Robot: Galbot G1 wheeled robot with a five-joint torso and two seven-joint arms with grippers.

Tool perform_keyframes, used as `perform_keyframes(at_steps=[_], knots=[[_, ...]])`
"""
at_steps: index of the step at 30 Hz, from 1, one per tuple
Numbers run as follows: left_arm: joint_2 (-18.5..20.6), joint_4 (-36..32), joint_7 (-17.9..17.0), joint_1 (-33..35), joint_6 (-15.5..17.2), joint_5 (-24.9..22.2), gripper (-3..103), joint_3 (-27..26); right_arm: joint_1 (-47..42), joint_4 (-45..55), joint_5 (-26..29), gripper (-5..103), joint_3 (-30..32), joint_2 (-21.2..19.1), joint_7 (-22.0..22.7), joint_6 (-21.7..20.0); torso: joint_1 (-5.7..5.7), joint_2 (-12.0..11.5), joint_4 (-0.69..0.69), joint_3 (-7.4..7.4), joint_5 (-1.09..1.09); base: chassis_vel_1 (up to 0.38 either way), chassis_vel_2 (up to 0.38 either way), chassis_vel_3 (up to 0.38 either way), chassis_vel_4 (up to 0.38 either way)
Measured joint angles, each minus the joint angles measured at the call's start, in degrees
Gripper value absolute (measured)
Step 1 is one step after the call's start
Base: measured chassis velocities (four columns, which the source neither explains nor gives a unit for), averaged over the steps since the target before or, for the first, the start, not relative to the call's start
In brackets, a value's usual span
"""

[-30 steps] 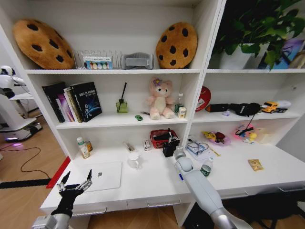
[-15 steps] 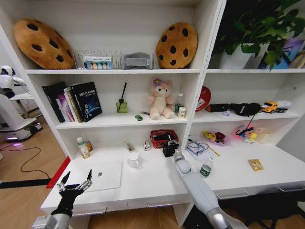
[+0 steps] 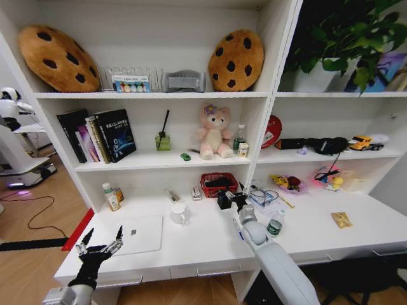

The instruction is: Organize the objects on the table.

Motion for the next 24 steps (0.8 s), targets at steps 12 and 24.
perform_keyframes(at_steps=[12,24], knots=[[0.00,0.00,0.00,0.00,0.00,0.00,100,-0.01,-11.76,7.49,8.97,100,4.64,1.30,6.68,-20.12,0.00,0.00,0.00,0.00,0.01,0.000,0.000,0.000,0.000],[0.00,0.00,0.00,0.00,0.00,0.00,100,-0.01,-7.90,2.92,14.16,90,5.68,0.86,-0.71,-27.61,0.01,0.00,0.01,0.01,0.00,0.000,0.000,0.000,0.000]])
